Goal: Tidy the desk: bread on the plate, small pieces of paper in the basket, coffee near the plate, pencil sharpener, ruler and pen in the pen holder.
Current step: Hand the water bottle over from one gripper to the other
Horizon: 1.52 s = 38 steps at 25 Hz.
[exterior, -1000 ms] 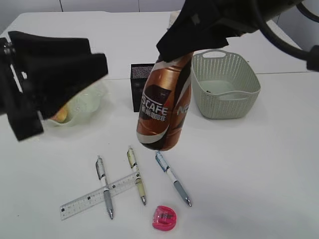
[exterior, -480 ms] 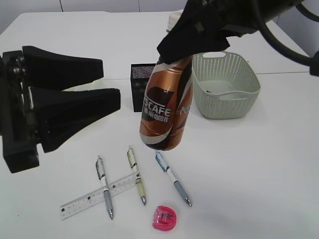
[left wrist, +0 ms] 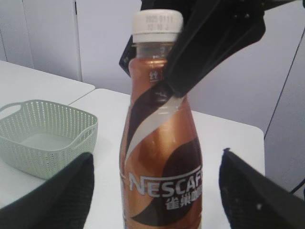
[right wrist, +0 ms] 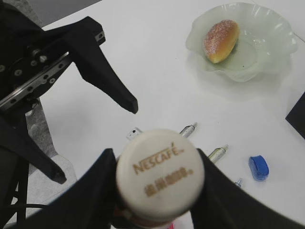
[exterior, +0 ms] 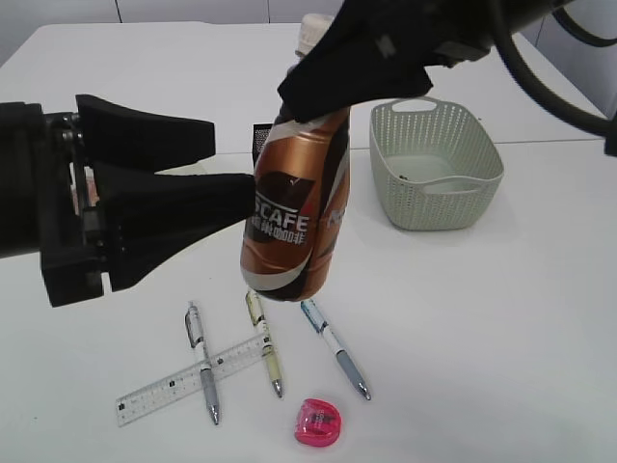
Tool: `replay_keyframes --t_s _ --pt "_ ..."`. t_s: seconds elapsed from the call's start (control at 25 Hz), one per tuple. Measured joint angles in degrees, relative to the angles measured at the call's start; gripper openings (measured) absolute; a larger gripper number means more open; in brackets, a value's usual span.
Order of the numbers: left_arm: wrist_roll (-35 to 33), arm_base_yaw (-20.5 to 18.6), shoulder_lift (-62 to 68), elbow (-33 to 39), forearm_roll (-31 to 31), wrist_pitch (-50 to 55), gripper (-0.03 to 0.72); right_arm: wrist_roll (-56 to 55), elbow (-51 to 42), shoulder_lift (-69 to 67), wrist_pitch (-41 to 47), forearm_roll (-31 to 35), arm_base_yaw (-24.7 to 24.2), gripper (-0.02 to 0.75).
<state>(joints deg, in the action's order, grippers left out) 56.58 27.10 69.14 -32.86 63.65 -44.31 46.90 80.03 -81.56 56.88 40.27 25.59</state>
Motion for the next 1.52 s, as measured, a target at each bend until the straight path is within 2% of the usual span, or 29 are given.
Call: replay_keyframes --t_s 0.12,0.28,0.68,1.16,1.32,1.52 --pt "0.6 0.0 0.0 0.0 1.0 0.0 0.599 2.1 0.0 0.0 0.9 1.0 0.0 0.311" --pt "1.9 0.0 0.0 0.0 3.9 0.0 0.599 6.8 0.0 0.0 2.0 6.0 0.0 0.311" --pt "2.9 0.0 0.0 0.0 5.1 -1.4 0.599 13.3 0.0 0.0 3.9 11.9 0.0 0.311" --pt "3.0 0.1 0.0 0.0 5.6 -1.9 0.598 14.4 0.2 -0.1 5.6 12.6 0.0 0.310" --pt "3.2 0.1 0.0 0.0 4.4 -1.0 0.636 14.7 0.3 -0.1 5.4 12.6 0.1 0.310" --pt "4.0 0.2 1.8 -0.2 3.4 -1.1 0.648 14.9 0.4 -0.1 5.2 12.1 0.1 0.310"
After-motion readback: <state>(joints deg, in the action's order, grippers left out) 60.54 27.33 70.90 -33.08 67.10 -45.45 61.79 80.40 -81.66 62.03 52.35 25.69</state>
